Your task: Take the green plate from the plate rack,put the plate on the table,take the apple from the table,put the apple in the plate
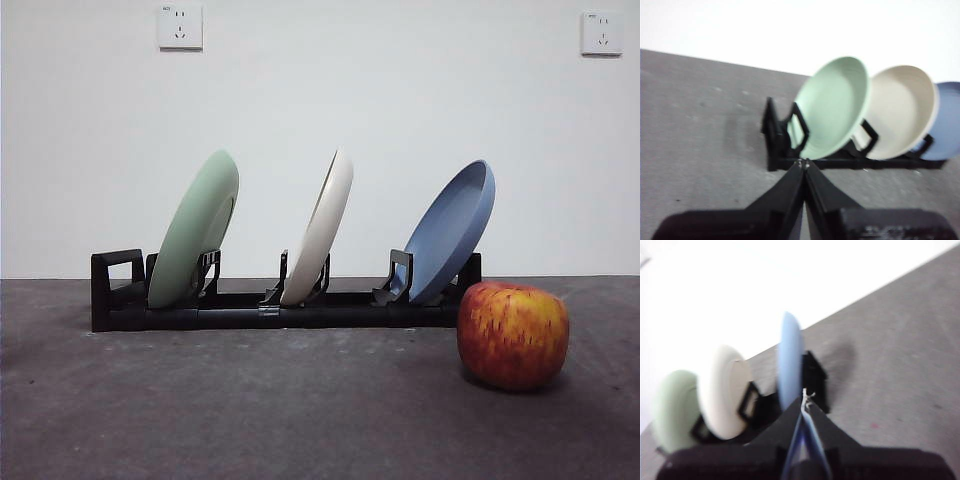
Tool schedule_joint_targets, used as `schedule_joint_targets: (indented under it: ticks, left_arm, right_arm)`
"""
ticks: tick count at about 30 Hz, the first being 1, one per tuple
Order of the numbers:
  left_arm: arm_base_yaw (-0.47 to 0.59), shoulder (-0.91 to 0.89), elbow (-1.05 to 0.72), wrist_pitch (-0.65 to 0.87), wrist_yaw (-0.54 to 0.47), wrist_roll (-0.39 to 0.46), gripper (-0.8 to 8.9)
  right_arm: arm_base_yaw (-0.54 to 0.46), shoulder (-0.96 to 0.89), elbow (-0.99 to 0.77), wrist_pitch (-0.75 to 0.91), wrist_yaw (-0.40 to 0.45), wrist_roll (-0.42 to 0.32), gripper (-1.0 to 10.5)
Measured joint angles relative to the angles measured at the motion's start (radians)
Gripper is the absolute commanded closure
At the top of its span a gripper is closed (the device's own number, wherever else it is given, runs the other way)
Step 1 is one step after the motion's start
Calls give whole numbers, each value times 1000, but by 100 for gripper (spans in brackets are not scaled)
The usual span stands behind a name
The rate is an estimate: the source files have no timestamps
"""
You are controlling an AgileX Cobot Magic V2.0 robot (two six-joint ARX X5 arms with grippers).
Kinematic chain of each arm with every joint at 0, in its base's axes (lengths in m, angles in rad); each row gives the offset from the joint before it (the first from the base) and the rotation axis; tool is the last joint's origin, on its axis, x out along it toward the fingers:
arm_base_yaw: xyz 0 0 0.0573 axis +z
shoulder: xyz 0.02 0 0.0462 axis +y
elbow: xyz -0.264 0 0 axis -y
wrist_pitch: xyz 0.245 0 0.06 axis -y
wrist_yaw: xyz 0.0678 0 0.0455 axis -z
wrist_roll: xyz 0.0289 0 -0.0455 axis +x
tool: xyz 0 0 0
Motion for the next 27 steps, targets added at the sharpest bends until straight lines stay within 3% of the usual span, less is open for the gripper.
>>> schedule_joint_targets:
  ticks: [6,12,19,24,27]
  left_arm:
    - [0,177,196,-93,92,-3,818]
    - [0,366,411,-195,275,-3,818]
    - [-5,589,708,-397,451,0,819]
    - [-43,729,903,-555,451,53,819]
    - [-82,800,990,-611,410,80,819]
  right_arm:
    - [0,173,195,-18,-151,-45,955]
    - [0,354,426,-62,-258,-63,955]
    - [9,587,711,-201,-473,-64,956]
    - [90,759,898,-407,-477,-129,956]
    - [176,863,996,-544,-414,-195,956]
